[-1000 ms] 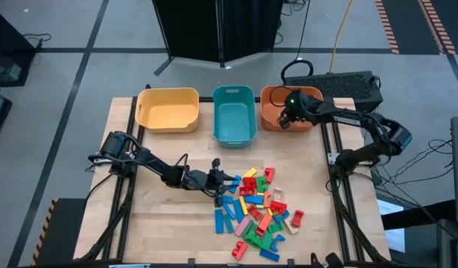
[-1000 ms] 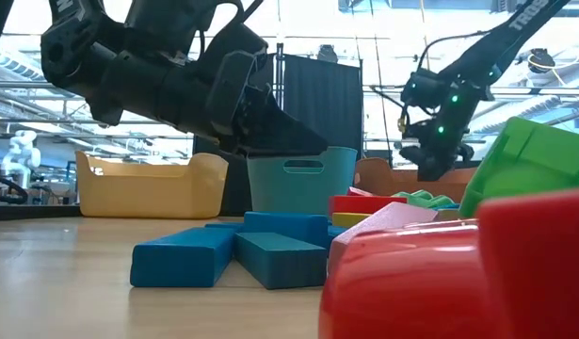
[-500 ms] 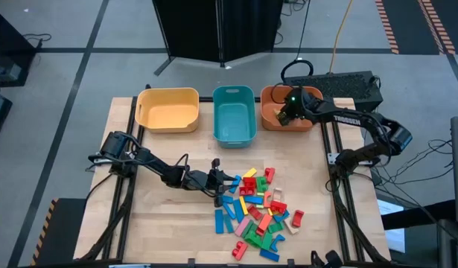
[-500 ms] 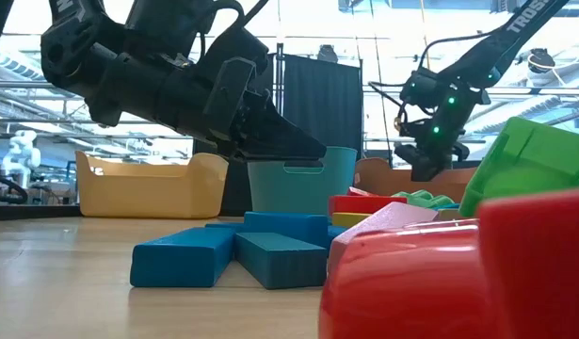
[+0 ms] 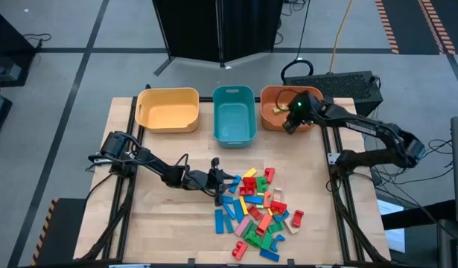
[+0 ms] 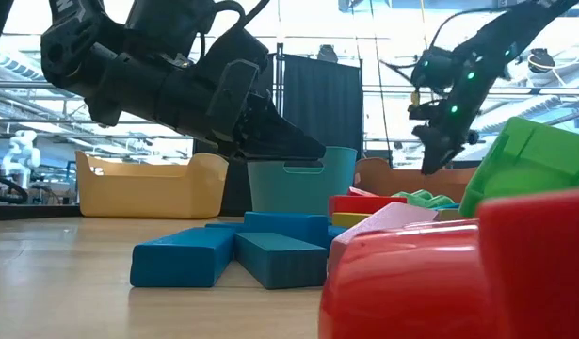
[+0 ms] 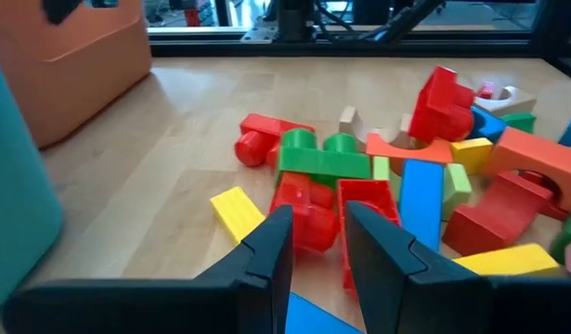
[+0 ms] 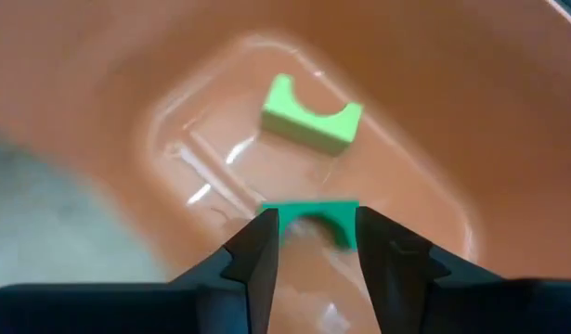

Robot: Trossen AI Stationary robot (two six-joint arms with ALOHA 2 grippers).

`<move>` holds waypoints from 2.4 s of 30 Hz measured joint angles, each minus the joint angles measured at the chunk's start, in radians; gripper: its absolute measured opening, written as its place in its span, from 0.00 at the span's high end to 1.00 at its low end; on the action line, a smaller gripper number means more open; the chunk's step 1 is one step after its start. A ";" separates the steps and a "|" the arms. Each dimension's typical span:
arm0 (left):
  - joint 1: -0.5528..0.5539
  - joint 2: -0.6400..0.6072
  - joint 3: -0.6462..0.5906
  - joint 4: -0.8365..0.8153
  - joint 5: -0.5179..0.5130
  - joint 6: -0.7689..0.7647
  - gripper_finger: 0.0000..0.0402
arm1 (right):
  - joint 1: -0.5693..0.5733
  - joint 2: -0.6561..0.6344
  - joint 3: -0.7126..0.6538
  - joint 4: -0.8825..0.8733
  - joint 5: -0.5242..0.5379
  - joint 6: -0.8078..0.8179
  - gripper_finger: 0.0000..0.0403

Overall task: Sort blocks by size
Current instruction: Put the orange arch block into the orange bin

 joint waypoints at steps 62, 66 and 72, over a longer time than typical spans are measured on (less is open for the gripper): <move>-0.004 0.000 0.000 0.008 -0.015 -0.001 0.77 | 1.242 0.290 -0.001 0.113 -0.247 0.525 0.87; -0.004 0.000 0.000 0.007 -0.015 -0.001 0.77 | 1.201 0.296 -0.001 0.111 -0.183 0.483 0.87; -0.004 0.000 0.000 0.007 -0.016 -0.001 0.77 | 1.149 0.296 -0.001 0.180 -0.169 0.416 0.87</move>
